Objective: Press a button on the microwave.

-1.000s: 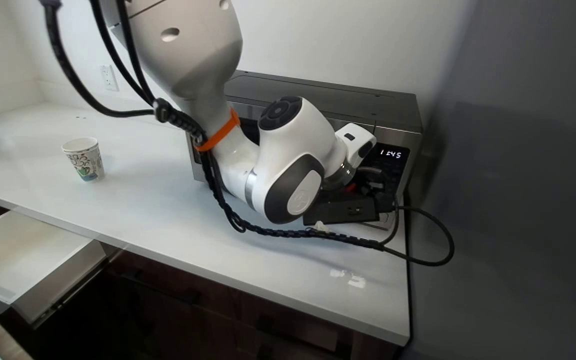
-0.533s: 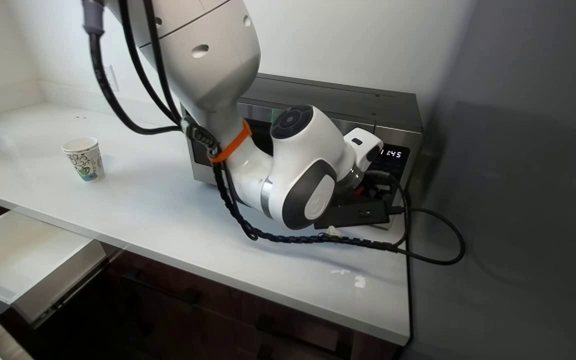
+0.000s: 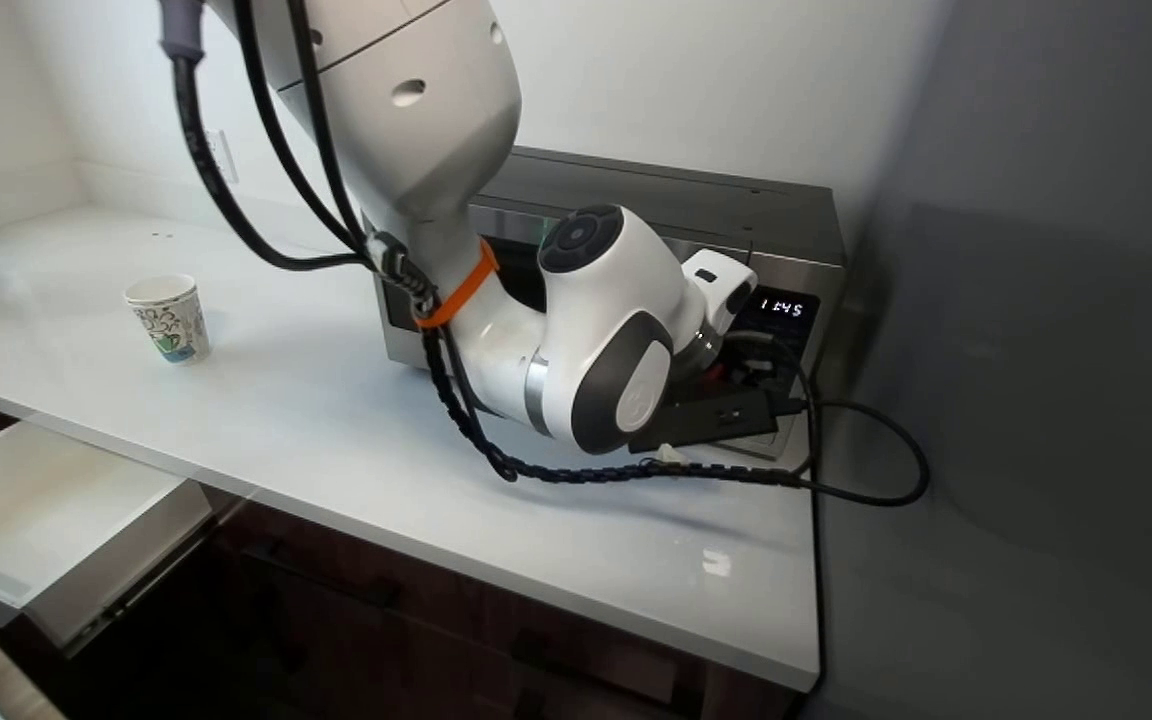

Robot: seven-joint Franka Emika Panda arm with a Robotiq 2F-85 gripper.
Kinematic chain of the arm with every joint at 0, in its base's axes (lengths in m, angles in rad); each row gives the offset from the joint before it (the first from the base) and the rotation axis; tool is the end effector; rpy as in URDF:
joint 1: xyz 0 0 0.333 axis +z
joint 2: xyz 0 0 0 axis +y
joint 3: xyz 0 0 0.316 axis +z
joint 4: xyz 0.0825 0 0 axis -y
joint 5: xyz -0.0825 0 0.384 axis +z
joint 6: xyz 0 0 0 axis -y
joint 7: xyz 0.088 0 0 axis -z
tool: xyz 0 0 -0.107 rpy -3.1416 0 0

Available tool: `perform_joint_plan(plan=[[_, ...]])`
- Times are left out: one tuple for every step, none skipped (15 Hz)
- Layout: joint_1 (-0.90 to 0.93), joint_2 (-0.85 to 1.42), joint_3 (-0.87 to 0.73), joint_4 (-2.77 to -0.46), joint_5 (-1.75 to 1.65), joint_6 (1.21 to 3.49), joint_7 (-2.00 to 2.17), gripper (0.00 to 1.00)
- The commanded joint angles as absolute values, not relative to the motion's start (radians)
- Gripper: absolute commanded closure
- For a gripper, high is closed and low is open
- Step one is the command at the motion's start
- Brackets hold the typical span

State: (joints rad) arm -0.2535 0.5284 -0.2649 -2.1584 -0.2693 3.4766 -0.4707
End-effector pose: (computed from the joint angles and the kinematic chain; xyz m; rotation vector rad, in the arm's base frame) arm 0.5484 -0.2652 0.2468 2.4969 0.4209 0.8351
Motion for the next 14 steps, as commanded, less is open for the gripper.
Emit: perform_joint_plan(plan=[[-0.334, 0.508, -0.182, -2.174, -0.324, 3.496, -0.448, 1.00], [-0.344, 0.507, -0.169, -2.172, -0.322, 3.497, -0.450, 1.00], [-0.355, 0.510, -0.158, -2.168, -0.319, 3.501, -0.452, 1.00], [-0.362, 0.508, -0.150, -2.167, -0.315, 3.502, -0.455, 1.00], [-0.344, 0.509, -0.175, -2.163, -0.333, 3.507, -0.423, 1.00], [-0.348, 0.506, -0.173, -2.163, -0.334, 3.506, -0.420, 1.00], [-0.344, 0.505, -0.179, -2.162, -0.333, 3.510, -0.416, 1.00], [-0.338, 0.506, -0.189, -2.159, -0.330, 3.517, -0.415, 1.00], [-0.339, 0.507, -0.189, -2.157, -0.330, 3.523, -0.412, 1.00], [-0.342, 0.508, -0.187, -2.154, -0.331, 3.528, -0.407, 1.00], [-0.345, 0.510, -0.183, -2.153, -0.334, 3.533, -0.402, 1.00], [-0.343, 0.512, -0.185, -2.153, -0.333, 3.539, -0.398, 1.00], [-0.344, 0.513, -0.183, -2.152, -0.333, 3.542, -0.393, 1.00], [-0.345, 0.515, -0.181, -2.151, -0.334, 3.540, -0.389, 1.00]])
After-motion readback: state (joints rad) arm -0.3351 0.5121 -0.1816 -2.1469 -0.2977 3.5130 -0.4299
